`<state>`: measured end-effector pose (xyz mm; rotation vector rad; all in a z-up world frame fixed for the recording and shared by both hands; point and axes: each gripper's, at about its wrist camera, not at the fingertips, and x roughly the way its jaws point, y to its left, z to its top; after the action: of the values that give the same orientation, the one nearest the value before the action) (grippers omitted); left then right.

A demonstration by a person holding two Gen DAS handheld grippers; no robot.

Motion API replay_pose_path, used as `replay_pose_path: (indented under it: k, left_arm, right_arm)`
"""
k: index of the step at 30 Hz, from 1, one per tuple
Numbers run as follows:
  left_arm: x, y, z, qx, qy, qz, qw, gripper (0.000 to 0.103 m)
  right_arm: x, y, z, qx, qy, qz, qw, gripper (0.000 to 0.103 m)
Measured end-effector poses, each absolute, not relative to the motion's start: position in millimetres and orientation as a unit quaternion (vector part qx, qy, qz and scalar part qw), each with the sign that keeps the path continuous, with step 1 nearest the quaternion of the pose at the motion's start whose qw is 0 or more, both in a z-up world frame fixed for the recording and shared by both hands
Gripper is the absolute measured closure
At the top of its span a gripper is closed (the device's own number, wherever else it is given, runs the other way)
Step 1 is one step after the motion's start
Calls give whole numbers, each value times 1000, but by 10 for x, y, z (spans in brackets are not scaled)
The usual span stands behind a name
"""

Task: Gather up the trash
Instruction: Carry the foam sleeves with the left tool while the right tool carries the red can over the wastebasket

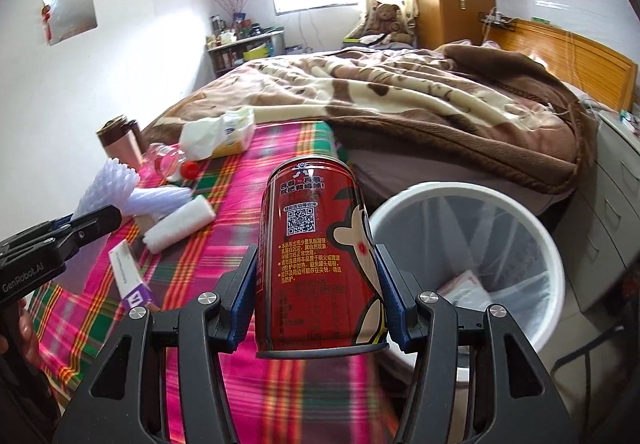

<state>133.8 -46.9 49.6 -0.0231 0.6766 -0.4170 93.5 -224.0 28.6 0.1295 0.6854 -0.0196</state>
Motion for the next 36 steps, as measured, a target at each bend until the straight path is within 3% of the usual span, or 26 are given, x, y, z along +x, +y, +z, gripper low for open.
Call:
replay_pose_path:
  k: [36]
  left_arm:
    - [1295, -2313, 257, 45, 366, -325, 871, 70]
  right_arm:
    - [872, -3486, -14, 121, 378, -114, 911, 47]
